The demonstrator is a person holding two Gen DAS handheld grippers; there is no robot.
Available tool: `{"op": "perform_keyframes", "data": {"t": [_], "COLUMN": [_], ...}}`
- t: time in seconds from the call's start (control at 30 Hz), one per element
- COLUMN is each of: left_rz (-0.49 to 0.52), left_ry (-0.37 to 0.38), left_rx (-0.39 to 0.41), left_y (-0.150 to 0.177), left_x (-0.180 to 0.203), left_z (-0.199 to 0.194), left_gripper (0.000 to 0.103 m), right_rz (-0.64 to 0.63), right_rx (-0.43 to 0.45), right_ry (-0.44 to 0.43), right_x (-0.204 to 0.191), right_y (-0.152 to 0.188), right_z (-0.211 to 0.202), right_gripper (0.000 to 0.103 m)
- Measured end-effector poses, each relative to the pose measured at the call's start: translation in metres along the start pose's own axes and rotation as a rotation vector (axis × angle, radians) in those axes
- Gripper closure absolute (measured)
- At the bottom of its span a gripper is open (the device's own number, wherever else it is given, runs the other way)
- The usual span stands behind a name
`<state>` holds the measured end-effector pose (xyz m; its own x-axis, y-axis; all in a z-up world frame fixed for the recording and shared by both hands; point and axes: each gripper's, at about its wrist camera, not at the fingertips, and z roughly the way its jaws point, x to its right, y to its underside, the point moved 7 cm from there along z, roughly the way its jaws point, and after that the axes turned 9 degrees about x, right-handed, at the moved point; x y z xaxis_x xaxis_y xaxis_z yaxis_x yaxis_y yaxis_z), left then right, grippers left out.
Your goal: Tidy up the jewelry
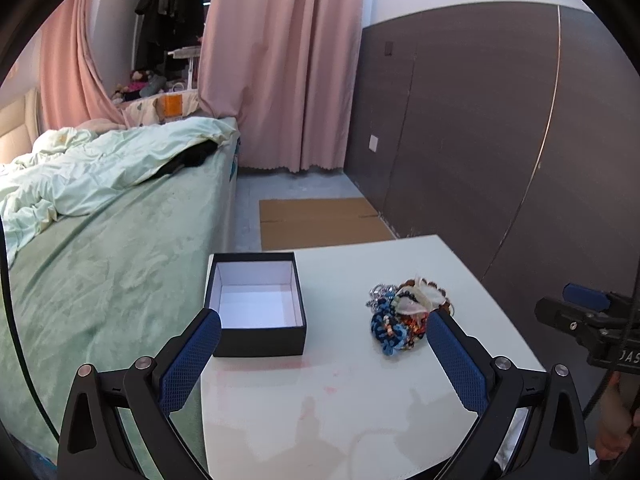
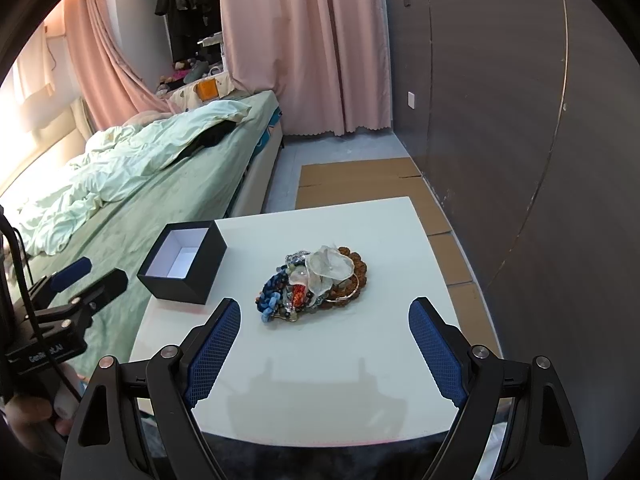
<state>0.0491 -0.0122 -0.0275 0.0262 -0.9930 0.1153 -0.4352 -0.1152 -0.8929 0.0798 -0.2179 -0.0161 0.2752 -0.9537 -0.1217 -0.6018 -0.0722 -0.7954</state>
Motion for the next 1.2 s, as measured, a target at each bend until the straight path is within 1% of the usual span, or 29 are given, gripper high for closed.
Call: {"op": "perform_keyframes", "data": {"t": [0.33, 0.47, 0.8, 1.2], "left_rz": [0.005, -0.004, 0.027, 0.032], "left_ry": [0.021, 0.043, 0.039, 0.045], "left_rx": [-0.007, -0.001, 0.004, 0.004], "left_y": [0.002, 0.002, 0.004, 0.002], "left_x": [0.002, 0.005, 0.014, 0.018], "left_z": [-0.002, -0.003, 0.001, -0.001], "left_gripper": [0.001, 0.001, 0.001, 0.001], "right_rz": [0.006, -0.003, 0.011, 0.023], "right_rx": [0.016, 0.02, 0.023, 0.026], "right_ry": [0.012, 0.026, 0.031, 0.03], "right_x": [0.004, 0.003, 0.009, 0.013], "right_y": [-0.002, -0.001, -0.001, -0.002], "right_z": [-0.002, -0.003, -0.004, -0.005], "right_gripper": [0.017, 0.017, 0.017, 0.017]}}
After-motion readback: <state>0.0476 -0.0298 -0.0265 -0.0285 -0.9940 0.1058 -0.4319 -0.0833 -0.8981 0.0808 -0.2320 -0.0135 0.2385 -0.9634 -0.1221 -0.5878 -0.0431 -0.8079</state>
